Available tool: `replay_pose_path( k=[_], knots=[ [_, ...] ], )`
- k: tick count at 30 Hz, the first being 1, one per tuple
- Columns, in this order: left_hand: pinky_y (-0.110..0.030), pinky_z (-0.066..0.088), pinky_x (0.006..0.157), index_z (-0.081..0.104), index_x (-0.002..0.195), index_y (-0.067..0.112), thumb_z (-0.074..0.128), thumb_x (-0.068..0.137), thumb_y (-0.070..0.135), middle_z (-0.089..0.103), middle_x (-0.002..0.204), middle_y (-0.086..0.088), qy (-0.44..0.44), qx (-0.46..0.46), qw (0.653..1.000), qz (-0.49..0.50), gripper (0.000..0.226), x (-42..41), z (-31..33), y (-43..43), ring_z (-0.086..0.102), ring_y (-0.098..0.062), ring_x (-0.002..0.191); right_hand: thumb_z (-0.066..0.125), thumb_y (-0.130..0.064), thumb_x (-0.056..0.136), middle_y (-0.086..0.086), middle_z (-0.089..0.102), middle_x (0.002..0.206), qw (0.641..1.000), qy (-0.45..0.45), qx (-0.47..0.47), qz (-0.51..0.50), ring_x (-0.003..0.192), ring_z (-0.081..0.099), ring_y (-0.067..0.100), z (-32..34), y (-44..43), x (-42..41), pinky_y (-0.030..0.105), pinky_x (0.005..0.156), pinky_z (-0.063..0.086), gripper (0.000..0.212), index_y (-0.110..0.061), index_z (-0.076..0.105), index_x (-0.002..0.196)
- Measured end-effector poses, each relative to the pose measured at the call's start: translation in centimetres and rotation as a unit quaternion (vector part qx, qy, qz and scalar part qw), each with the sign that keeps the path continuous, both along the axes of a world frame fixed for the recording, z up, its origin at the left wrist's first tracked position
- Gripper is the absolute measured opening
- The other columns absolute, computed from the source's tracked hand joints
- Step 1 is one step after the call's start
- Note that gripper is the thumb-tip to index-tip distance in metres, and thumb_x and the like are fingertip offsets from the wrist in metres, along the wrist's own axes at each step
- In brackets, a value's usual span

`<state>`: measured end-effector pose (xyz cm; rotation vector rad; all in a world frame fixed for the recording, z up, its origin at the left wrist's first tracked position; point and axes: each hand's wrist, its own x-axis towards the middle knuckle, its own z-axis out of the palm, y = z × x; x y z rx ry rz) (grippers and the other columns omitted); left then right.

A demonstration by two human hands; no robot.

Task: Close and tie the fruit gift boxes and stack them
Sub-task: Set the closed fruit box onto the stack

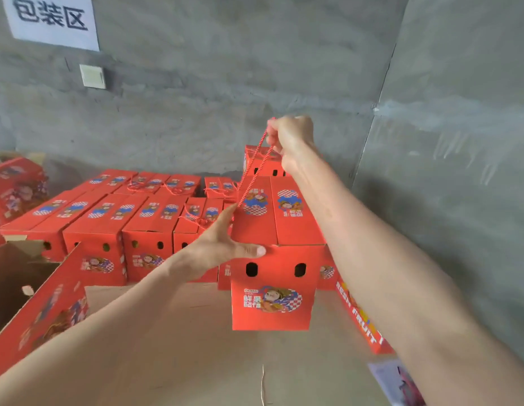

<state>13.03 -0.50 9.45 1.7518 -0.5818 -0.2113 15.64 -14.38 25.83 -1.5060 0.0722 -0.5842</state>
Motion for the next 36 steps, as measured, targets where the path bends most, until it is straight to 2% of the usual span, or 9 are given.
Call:
replay_pose_path(
  k=[4,13,15,18,22,25,27,32,36],
  knots=[
    [-0.025,0.027,0.101,0.014,0.150,0.028,0.084,0.038,0.057,0.027,0.152,0.006,-0.035,0.031,0.998,0.052,0.135,4.0,2.7,-3.8,0.024,-0.004,0.132,0.053,0.006,0.087,-0.001,0.047,0.043,0.999,-0.033,-0.011,0.027,0.030,0.040,0.005,2.0,-3.5,3.5,0.012,0.035,0.031,0.032,-0.008,0.051,0.058],
    [-0.020,0.043,0.091,0.026,0.148,0.018,0.084,0.069,0.028,0.043,0.142,0.001,-0.087,0.059,0.978,0.182,0.098,15.0,2.3,-11.4,0.047,-0.013,0.119,0.051,0.005,0.091,0.006,0.055,0.073,0.981,-0.050,-0.162,0.098,0.068,0.053,0.015,-0.4,-10.9,14.3,0.021,0.064,0.044,0.010,-0.003,0.056,0.088],
    [-0.012,0.045,0.078,0.023,0.150,0.023,0.069,0.085,0.022,0.047,0.139,0.000,-0.117,0.116,0.963,0.212,0.080,16.3,-0.1,-12.9,0.056,-0.018,0.111,0.060,-0.007,0.089,0.009,0.055,0.085,0.938,0.064,-0.310,0.138,0.080,0.053,0.019,-3.4,-12.4,15.4,0.027,0.069,0.042,0.010,-0.002,0.057,0.097],
    [-0.023,0.045,0.081,0.027,0.149,0.023,0.047,0.098,0.030,0.062,0.123,-0.006,-0.133,0.186,0.950,0.213,0.055,16.8,-4.1,-14.3,0.061,-0.019,0.098,0.059,-0.034,0.091,0.010,0.056,0.115,0.842,0.177,-0.490,0.138,0.111,0.053,0.023,-9.5,-14.6,15.8,0.037,0.096,0.040,0.051,0.003,0.051,0.125],
    [-0.033,0.032,0.109,0.016,0.150,0.023,0.054,0.096,0.026,0.027,0.153,-0.008,-0.246,0.124,0.919,0.281,0.066,16.1,-7.0,-14.9,0.030,-0.023,0.140,0.017,-0.069,0.088,0.011,0.026,0.155,0.759,0.058,-0.645,-0.067,0.144,0.014,0.036,-16.2,-15.5,13.7,0.055,0.114,-0.003,0.080,-0.014,0.035,0.143],
    [-0.038,0.027,0.112,0.018,0.148,0.015,0.065,0.083,0.007,0.019,0.155,-0.015,-0.439,0.125,0.846,0.274,0.081,15.9,-7.4,-15.7,0.017,-0.024,0.144,0.044,-0.065,0.084,0.003,0.045,0.146,0.717,-0.067,-0.690,-0.078,0.133,0.040,0.037,-17.8,-16.5,13.2,0.061,0.106,0.024,0.069,-0.024,0.045,0.140],
    [-0.036,0.024,0.114,0.019,0.147,0.007,0.074,0.072,0.002,0.018,0.153,-0.017,-0.466,0.126,0.842,0.242,0.094,16.5,-6.9,-16.1,0.016,-0.025,0.144,0.070,-0.050,0.073,0.000,0.060,0.128,0.724,-0.130,-0.672,-0.084,0.113,0.057,0.031,-17.8,-16.5,13.7,0.054,0.097,0.034,0.061,-0.022,0.060,0.127],
    [-0.036,0.027,0.113,0.021,0.139,0.004,0.085,0.058,0.000,0.028,0.146,-0.013,-0.396,0.053,0.892,0.212,0.103,18.7,-5.7,-15.3,0.029,-0.028,0.138,0.075,-0.037,0.069,-0.001,0.065,0.120,0.765,-0.196,-0.608,-0.077,0.105,0.059,0.026,-17.6,-14.8,14.4,0.042,0.096,0.023,0.049,-0.021,0.066,0.115],
    [-0.024,0.028,0.108,0.031,0.133,0.019,0.086,0.050,0.017,0.027,0.140,0.016,-0.354,0.082,0.911,0.193,0.100,19.4,-5.1,-14.5,0.030,-0.004,0.132,0.084,-0.042,0.060,0.007,0.051,0.132,0.821,-0.214,-0.518,-0.113,0.123,0.047,0.029,-18.2,-16.1,14.3,0.048,0.108,0.019,0.079,-0.022,0.053,0.131]
  ],
)
